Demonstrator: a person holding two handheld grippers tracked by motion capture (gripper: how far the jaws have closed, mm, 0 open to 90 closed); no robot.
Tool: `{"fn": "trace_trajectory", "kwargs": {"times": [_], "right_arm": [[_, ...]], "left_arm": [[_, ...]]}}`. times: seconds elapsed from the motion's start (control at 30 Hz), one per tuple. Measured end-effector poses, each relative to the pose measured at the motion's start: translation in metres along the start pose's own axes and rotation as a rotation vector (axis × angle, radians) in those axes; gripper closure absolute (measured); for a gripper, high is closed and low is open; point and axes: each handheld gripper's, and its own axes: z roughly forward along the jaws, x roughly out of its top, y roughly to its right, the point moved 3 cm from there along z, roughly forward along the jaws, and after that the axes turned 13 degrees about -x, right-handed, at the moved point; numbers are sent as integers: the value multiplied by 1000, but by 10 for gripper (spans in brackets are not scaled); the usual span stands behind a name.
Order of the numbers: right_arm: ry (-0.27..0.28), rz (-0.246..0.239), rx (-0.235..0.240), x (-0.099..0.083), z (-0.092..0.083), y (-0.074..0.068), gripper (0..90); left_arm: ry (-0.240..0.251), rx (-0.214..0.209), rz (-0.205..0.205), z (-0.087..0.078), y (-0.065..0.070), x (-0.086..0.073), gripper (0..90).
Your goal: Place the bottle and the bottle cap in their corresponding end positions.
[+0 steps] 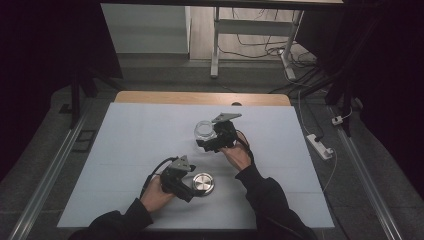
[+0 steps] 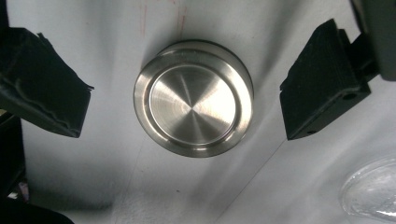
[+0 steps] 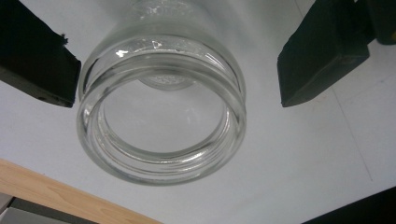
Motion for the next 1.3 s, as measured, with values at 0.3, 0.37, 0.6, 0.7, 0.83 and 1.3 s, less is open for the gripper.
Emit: {"fn": "trace_trajectory", "kwargs": {"times": [0.3,0.37,0.6,0.7,0.83,1.3], "right_arm": [[12,-6,-9,2,-11,1,0],[9,-7,-11,0,-14,1,0],[16,3,10,-7,-32,2,0],[26,8,29,-7,-38,1,0],[25,-4,42,-9,-44,-3,0],[20,-5,53,-19,-62,-6,0]], "left_arm": [[37,-16,-21,-18,4,-4,23],[42,-12,-22,-22,5,-5,21],[41,-7,-25,-28,8,-6,21],[38,-5,-28,-30,9,-8,20],[42,-1,-32,-34,9,-10,20],[72,7,-70,-52,11,-21,12]]}}
